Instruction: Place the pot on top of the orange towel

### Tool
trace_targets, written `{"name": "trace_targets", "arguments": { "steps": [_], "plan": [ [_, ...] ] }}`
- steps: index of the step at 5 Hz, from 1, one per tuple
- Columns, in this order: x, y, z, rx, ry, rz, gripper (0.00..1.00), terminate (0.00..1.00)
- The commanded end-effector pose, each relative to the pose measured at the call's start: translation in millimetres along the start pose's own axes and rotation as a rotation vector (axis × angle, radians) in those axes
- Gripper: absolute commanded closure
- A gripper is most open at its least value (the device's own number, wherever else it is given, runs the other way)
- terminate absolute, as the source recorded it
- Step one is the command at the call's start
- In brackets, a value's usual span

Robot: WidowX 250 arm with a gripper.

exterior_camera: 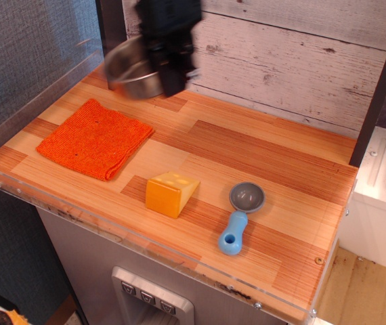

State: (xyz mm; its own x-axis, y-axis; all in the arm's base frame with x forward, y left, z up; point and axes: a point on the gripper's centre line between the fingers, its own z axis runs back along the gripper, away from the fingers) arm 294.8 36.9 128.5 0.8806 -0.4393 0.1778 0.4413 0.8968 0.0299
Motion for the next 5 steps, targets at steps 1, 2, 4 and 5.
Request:
{"name": "trace_targets", "arguments": {
  "steps": [1,2,4,5],
  "plan": [
    [-38,5,-10,0.114,0.124,0.222,1.0,0.0],
    [-39,14,-32,0.143,0.154,0.249,1.0,0.0],
    [-36,33,-57,0.125,0.176,0.19,1.0,0.0],
    [-37,41,-63,0.126,0.186,0.181,1.0,0.0]
  ]
}}
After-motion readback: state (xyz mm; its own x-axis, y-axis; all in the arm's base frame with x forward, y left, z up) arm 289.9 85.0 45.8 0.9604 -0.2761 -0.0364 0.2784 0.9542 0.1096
